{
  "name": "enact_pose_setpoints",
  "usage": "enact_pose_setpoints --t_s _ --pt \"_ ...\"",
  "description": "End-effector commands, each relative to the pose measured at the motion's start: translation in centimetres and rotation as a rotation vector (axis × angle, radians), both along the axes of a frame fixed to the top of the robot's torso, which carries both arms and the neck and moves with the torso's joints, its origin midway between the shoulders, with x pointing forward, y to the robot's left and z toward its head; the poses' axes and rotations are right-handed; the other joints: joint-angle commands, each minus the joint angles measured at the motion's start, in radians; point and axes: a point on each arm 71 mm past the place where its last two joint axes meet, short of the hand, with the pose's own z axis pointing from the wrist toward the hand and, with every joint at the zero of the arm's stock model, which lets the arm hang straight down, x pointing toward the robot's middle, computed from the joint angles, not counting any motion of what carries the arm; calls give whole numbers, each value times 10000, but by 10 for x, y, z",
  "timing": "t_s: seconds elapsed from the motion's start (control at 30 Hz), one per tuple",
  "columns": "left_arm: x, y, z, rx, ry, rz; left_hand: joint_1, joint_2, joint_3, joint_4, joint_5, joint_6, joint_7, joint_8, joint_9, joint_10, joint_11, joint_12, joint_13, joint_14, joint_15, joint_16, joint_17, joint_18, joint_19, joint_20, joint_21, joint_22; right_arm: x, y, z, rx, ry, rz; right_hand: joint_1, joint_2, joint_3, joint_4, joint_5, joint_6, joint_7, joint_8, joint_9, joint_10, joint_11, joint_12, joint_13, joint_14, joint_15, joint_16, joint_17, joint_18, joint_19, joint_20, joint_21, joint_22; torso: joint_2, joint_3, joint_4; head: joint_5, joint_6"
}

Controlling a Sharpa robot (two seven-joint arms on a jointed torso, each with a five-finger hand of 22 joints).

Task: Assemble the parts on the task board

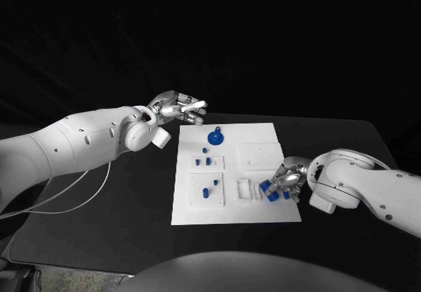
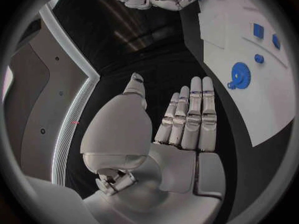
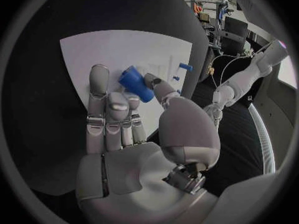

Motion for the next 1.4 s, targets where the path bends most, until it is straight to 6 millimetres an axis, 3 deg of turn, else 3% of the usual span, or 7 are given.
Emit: enact_pose_setpoints --t_s 0.03,0.33,0.6,0.67,0.8,1.13,1.4 --pt "-1 -3 0 -35 57 -217 -45 76 17 -96 20 66 -6 -18 0 -74 15 21 13 -10 14 -39 28 57 11 39 48 -13 -2 4 8 292 294 -168 -23 69 -235 124 -560 117 -67 129 152 75 -18 -23 -16 -39 -33 -57 -5 84 341 -10 -48 24 6 0 7 14 -3" --pt "-1 -4 -1 24 138 -341 -27 45 34 -58 27 42 -14 -18 0 -150 36 23 14 -36 25 -40 49 63 -9 52 54 -19 -2 12 18 350 412 242 117 81 -468 466 -940 279 -126 131 92 47 -33 -72 -89 -34 -33 -81 -9 53 345 -11 -118 73 8 -5 17 29 -14" --pt "-1 -5 -1 39 176 -394 -14 35 36 -36 27 54 -16 -16 1 -179 42 23 14 -39 28 -39 57 67 -13 56 58 -21 1 23 17 -170 315 881 148 72 -677 833 -1719 332 -148 130 41 20 -24 -139 -166 -32 -6 -59 24 35 342 13 -146 134 8 -12 14 34 -43" --pt "-1 -5 -1 39 190 -414 -3 50 40 -35 28 42 -11 -19 -1 -196 46 21 13 -42 30 -39 62 70 -15 58 61 -23 2 27 15 -399 209 1079 88 22 -731 1043 -2029 385 -170 130 41 16 -29 -173 -200 -31 -6 -64 24 37 342 15 -169 140 11 -4 16 41 -41" --pt "-1 -6 -1 41 216 -446 -3 50 40 -35 28 42 -11 -19 -1 -196 46 21 13 -42 30 -39 62 70 -15 58 61 -23 3 33 12 -644 78 1279 -15 -83 -645 1543 -2250 478 -203 132 64 21 -41 -199 -250 -32 -17 -87 18 30 353 3 -207 153 13 -1 19 53 -43" --pt "-2 -6 -2 44 256 -510 -93 197 44 -231 27 18 2 -20 -2 -231 56 24 15 -53 36 -39 84 79 -28 68 74 -31 9 46 7 -842 -233 1472 -324 -228 -491 2006 -2549 643 -265 136 234 48 -70 -185 -285 -23 -48 -86 45 11 368 -26 -212 191 5 -5 7 62 -43" --pt "-3 -8 -2 98 267 -627 -160 296 39 -354 29 -14 11 -21 -3 -236 58 25 15 -58 38 -40 96 81 -35 71 81 -34 12 51 4 -887 -241 1601 -535 -581 -410 2554 -3112 659 -251 138 344 36 -52 -205 -316 -30 -42 -109 52 22 365 -22 -229 208 6 -5 5 88 -43"
